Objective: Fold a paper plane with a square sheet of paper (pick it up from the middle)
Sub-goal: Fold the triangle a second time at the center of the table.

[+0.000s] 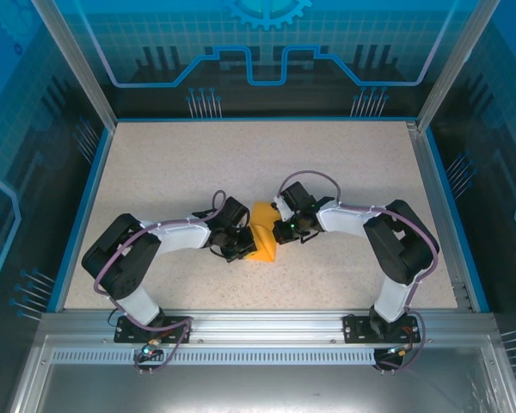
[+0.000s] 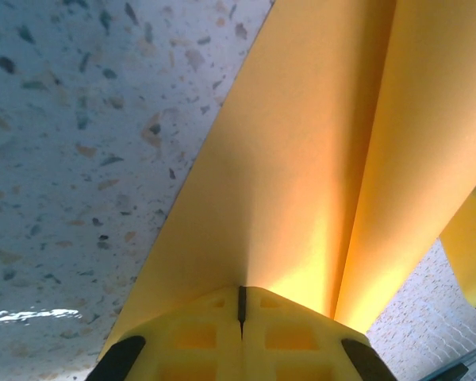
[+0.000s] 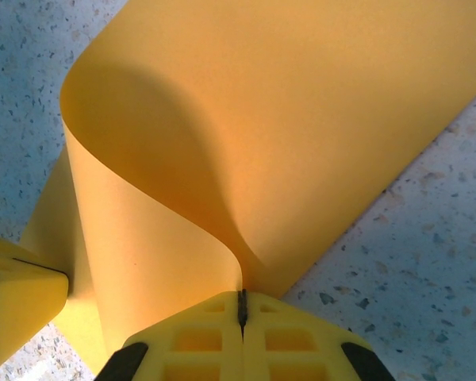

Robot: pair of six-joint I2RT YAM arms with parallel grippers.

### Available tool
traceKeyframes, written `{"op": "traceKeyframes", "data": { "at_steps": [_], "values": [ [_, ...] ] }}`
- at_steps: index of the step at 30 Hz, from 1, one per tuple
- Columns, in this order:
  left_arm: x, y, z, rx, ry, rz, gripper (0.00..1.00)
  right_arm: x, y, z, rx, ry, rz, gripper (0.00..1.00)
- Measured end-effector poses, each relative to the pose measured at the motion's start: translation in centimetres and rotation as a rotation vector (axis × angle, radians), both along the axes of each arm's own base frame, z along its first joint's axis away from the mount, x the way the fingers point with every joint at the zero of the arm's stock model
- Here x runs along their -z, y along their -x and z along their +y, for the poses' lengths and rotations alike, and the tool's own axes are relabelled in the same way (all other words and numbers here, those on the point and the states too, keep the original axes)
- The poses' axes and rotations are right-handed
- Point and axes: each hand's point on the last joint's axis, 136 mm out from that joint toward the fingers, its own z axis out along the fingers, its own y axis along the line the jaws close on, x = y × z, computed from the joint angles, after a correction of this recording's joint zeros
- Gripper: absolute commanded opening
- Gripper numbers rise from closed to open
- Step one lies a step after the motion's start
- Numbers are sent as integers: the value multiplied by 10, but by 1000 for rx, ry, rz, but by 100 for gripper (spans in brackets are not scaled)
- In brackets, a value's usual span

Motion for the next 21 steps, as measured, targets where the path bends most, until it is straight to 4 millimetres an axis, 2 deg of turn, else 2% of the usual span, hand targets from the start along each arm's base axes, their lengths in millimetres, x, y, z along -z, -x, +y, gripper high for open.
{"op": "traceKeyframes", "data": {
  "at_steps": [15, 21],
  "values": [
    [0, 0, 0, 7, -4, 0, 6, 4, -1, -2, 6, 17, 2, 3],
    [0, 0, 0, 8, -4, -1, 11, 4, -1, -2, 6, 17, 3, 3]
  ]
}}
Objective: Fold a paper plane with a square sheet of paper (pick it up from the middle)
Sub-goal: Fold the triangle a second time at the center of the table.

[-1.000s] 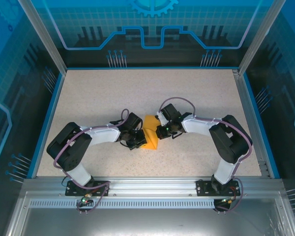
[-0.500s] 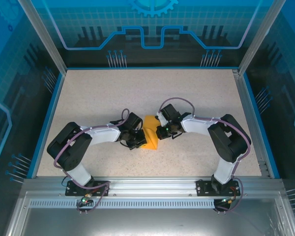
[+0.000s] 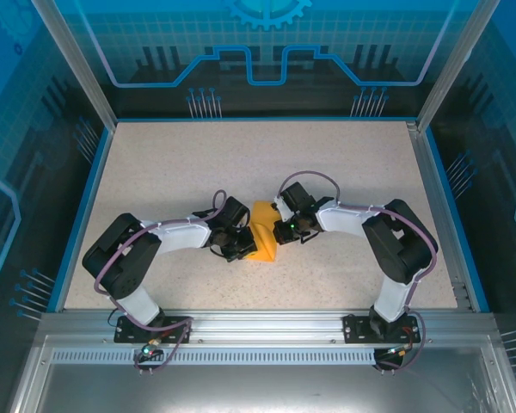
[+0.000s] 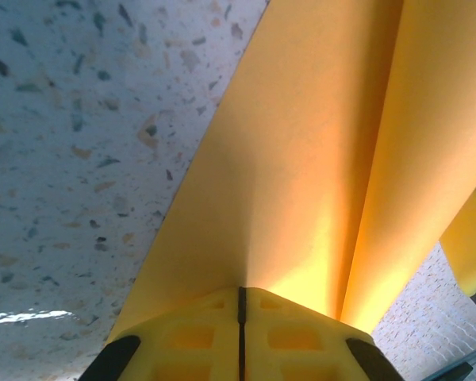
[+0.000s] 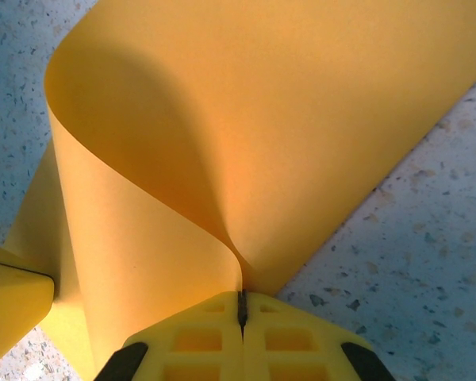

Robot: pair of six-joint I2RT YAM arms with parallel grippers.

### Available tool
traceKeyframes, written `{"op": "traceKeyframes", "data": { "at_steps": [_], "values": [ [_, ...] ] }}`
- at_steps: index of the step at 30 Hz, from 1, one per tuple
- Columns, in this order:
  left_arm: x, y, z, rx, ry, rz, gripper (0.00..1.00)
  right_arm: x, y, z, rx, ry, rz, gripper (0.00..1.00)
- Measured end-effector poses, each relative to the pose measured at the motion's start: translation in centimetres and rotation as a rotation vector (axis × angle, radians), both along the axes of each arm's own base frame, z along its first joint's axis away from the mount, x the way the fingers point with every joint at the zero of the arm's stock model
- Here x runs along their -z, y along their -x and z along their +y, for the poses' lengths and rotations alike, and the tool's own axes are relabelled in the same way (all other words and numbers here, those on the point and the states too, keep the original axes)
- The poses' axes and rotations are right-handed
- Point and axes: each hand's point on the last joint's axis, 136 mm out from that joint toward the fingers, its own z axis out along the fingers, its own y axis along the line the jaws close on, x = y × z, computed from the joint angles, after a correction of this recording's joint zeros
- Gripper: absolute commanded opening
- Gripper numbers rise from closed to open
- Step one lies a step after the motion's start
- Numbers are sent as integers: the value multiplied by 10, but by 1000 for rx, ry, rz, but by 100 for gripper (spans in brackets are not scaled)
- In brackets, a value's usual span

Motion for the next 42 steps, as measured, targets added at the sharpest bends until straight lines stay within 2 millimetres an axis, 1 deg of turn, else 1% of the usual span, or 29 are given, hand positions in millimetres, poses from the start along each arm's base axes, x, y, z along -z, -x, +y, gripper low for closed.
{"op": "traceKeyframes", "data": {
  "at_steps": [4, 5, 6, 9, 11, 13, 15, 18, 20, 23, 30, 35, 42],
  "values": [
    [-2, 0, 0, 2, 3, -6, 11, 0, -1, 0, 0, 1, 1, 3],
    [-5, -1, 0, 2, 8, -15, 10, 0, -1, 0, 0, 1, 1, 3],
    [-10, -2, -1, 1, 15, -28, 8, 0, -1, 0, 0, 1, 1, 3],
    [-34, -11, -3, -6, 64, -94, 0, 0, -1, 0, 0, 1, 1, 3],
    [-52, -23, -4, -22, 118, -154, 0, 0, -1, 0, 0, 1, 1, 3],
    [-65, -34, -5, -36, 172, -200, 0, 0, -1, 0, 0, 4, 3, 3],
    [-72, -43, -8, -42, 220, -231, 0, 0, -1, 0, 0, 4, 5, 3],
    [-78, -50, -19, -27, 288, -254, 0, 0, -1, 0, 0, 6, 7, 3],
    [-76, -53, -25, -19, 318, -251, 0, 0, -1, 0, 0, 7, 8, 3],
    [-66, -55, -30, -13, 329, -232, 0, 1, -1, 0, 0, 7, 9, 3],
    [-45, -56, -32, -11, 316, -197, 0, 1, -1, 1, 0, 10, 13, 3],
    [-39, -56, -31, -11, 309, -188, 0, 1, -1, 1, 0, 10, 13, 3],
    [-20, -53, -29, -13, 278, -153, 0, 1, -1, 1, 0, 10, 13, 3]
  ]
}}
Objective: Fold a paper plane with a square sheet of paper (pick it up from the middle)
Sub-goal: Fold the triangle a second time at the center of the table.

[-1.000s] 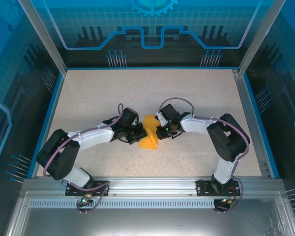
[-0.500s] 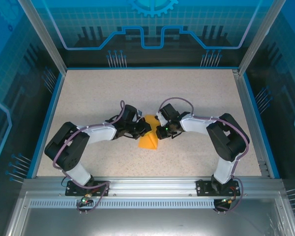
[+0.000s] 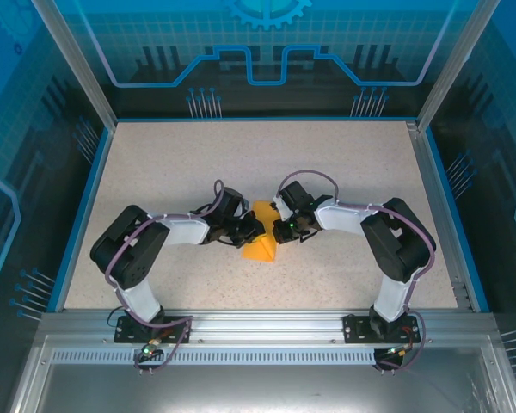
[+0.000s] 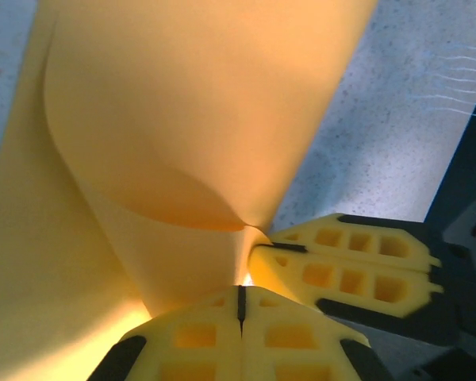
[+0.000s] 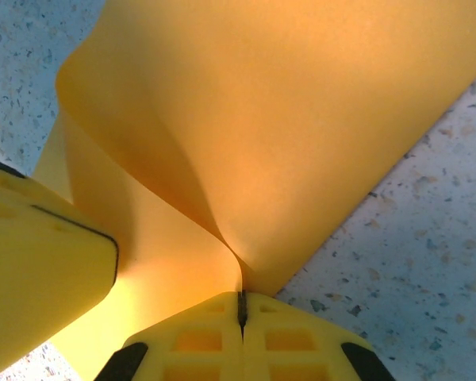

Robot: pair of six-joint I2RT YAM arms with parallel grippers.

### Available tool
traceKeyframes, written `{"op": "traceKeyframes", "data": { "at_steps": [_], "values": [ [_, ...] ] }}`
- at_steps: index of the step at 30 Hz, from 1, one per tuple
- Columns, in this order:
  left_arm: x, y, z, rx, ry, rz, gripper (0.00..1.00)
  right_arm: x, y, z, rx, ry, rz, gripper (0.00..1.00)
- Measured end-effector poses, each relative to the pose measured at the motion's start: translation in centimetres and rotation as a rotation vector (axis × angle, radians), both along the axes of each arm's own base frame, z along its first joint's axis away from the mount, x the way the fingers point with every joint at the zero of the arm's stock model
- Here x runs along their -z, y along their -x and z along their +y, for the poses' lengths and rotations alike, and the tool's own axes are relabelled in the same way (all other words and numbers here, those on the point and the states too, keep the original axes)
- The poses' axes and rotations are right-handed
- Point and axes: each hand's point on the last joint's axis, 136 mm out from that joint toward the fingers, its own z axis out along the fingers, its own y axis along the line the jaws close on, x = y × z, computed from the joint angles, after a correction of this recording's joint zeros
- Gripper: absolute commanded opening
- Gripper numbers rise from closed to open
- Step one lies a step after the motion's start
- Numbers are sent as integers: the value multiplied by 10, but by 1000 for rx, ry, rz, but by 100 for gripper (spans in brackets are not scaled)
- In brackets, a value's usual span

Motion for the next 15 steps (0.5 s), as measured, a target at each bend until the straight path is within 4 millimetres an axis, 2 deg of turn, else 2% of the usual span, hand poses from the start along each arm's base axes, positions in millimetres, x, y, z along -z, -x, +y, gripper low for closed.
{"op": "traceKeyframes", "data": {
  "at_steps": [10, 15],
  "values": [
    [19, 3, 4, -6, -31, 27, 0, 0, 0, 0, 4, -2, 2, 4],
    [20, 3, 3, 0, -22, 6, 0, 0, 0, 1, 15, -6, 10, 9]
  ]
}}
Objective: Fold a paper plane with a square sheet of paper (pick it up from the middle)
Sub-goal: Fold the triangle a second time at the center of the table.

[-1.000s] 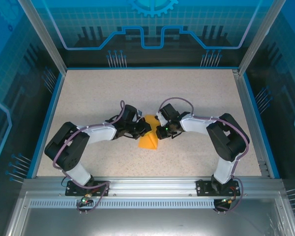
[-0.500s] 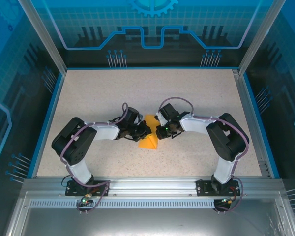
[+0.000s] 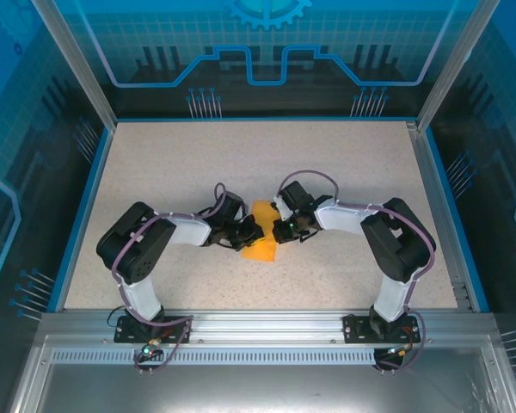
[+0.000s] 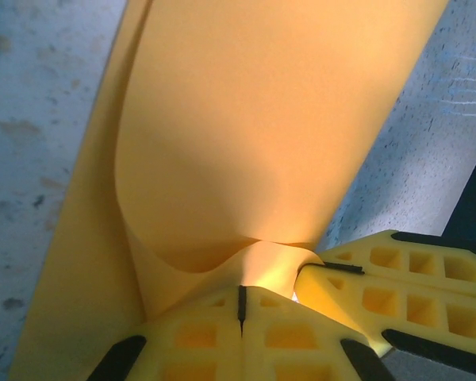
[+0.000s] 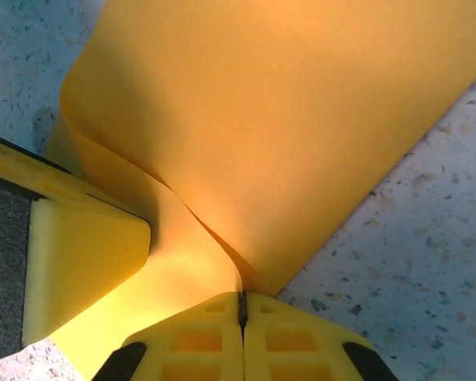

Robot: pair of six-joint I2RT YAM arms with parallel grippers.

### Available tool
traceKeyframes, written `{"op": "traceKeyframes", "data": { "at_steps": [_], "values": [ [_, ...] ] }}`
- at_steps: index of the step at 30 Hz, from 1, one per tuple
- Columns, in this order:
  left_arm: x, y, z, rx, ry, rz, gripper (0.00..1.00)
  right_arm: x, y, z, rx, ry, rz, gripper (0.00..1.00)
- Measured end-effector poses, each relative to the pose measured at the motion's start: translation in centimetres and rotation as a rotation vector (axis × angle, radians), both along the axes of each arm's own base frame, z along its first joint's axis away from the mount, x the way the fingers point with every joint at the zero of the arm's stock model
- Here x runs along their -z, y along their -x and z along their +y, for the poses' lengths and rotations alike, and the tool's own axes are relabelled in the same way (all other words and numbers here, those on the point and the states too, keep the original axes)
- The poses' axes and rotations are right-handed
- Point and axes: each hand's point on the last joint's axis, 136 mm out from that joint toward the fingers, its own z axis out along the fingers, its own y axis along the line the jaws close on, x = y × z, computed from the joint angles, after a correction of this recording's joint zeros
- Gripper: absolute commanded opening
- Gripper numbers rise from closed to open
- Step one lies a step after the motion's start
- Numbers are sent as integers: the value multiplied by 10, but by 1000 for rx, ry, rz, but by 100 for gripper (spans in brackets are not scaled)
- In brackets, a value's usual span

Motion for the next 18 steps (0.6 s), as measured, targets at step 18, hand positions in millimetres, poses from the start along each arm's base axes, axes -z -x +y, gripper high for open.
{"op": "traceKeyframes", "data": {
  "at_steps": [18],
  "values": [
    [0, -2, -3, 10, 8, -24, 0, -63, 12, 22, 82, -275, 0, 5]
  ]
}}
